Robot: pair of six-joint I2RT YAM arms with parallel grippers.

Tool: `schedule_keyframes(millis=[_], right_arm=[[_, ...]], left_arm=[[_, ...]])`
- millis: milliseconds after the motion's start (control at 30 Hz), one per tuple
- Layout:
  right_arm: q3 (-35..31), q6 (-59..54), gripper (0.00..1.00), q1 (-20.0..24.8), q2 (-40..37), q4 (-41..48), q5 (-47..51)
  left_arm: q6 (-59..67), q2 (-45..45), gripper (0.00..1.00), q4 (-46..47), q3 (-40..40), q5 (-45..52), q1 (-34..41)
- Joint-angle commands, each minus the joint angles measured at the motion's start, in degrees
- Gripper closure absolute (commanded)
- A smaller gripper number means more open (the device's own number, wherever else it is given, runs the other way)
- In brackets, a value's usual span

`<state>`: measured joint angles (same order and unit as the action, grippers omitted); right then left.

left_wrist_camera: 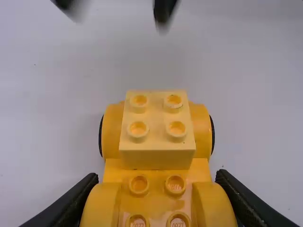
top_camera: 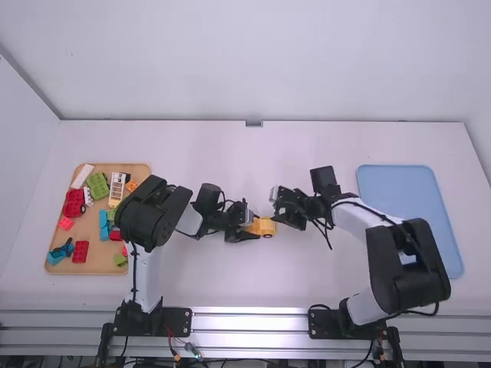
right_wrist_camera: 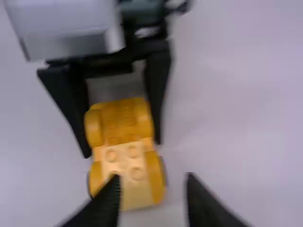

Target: Assemble lego blocks to make yellow taxi

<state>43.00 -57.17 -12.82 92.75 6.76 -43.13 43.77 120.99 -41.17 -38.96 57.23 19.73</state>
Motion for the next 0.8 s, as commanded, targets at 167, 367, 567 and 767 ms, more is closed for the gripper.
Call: schedule_keyframes(millis=[167,367,567,767], right_arm=[[0.09,5.31,0.01,6.67,-5.01,2.75,-5.09],[0.04,5.27,0.01,6.25,-5.01,2.38,-5.09],[0.09,5.33,0.01,4.5,-5.01,0.94,-4.83],[0.11,5.62,0.01,4.5,-5.01,-0.83,-4.35]], left_arm=[[0.66,1.36,0.57,0.17,0.98,-2.86,0.52],[0.59,0.52,0.01,1.03,0.98,-2.82,-0.17],[0.63,-5.49,0.01,10.54,0.98,-2.84,-4.07],[0.63,-18.16,0.01,28.13,0.98,-2.91,-13.6]])
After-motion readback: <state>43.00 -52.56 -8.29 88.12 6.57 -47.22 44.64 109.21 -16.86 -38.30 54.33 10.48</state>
